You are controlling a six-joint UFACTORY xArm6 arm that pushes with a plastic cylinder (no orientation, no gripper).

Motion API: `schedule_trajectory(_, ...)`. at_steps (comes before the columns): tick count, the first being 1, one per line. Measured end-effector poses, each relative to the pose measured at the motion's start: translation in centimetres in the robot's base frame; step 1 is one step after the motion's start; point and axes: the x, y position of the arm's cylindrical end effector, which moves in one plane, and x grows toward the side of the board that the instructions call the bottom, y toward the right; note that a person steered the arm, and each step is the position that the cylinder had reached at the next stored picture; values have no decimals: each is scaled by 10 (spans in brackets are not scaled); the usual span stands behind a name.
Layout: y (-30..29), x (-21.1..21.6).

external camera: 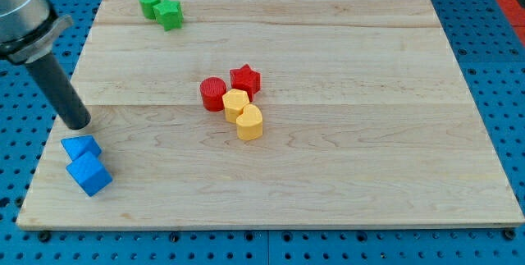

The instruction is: Push your arm to the left of the red circle

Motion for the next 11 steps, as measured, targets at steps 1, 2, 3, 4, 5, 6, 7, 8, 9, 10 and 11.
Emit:
schedule_trajectory(1,1,-12)
schedule_trajectory(2,1,-20)
schedule_trajectory(3,0,-20)
schedule_trajectory(4,-1,-20)
schedule_trajectory(5,-1,-21)
schedule_trajectory(6,-1,-21)
schedule_trajectory(7,-2,-21)
schedule_trajectory(8,30,-21)
schedule_trajectory(9,66,-21)
schedule_trajectory(10,122,-31)
schedule_trajectory(11,175,-57)
